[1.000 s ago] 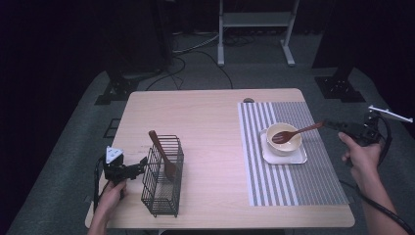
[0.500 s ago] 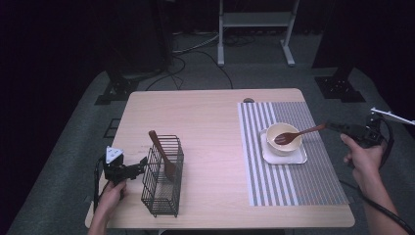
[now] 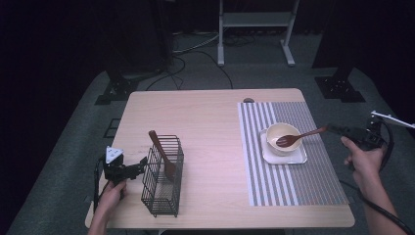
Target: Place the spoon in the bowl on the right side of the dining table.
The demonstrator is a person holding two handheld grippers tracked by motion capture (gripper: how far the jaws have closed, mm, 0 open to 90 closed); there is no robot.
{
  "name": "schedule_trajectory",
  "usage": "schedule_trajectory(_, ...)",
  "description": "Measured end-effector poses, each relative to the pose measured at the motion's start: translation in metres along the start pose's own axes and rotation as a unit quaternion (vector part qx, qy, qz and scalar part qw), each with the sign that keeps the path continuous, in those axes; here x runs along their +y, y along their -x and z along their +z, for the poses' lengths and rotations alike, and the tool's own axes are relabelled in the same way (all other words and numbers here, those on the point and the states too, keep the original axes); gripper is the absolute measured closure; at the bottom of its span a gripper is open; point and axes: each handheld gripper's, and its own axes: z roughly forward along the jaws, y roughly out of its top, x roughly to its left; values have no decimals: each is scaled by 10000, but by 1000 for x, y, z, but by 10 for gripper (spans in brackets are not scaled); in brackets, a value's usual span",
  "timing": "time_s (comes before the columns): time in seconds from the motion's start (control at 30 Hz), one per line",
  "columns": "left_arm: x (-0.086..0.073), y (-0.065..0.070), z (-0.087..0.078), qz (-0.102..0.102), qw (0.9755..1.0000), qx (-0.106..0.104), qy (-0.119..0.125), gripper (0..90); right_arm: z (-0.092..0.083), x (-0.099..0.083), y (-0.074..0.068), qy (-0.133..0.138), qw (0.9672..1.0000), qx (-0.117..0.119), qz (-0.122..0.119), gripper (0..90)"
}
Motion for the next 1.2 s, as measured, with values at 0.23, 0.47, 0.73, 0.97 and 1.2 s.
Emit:
schedule_trajectory(0.23, 0, 0, 0, -3, 10000, -1, 1, 0, 2, -2, 3, -6, 10000, -13, 41, 836)
schedule_trajectory(0.47, 0, 0, 0, -6, 10000, -6, 1, 0, 5, -4, 4, -25, 10000, -15, 54, 835)
schedule_trajectory(0.73, 0, 0, 0, -7, 10000, -5, 3, 0, 9, -6, 7, -61, 10000, -17, 58, 834)
schedule_trajectory(0.97, 0, 0, 0, -9, 10000, -6, 3, 0, 12, -9, 9, -95, 9999, -12, 52, 828)
schedule_trajectory(1.2, 0, 0, 0, -2, 10000, -7, -3, 0, 17, -11, 11, -161, 9998, 75, 105, 815)
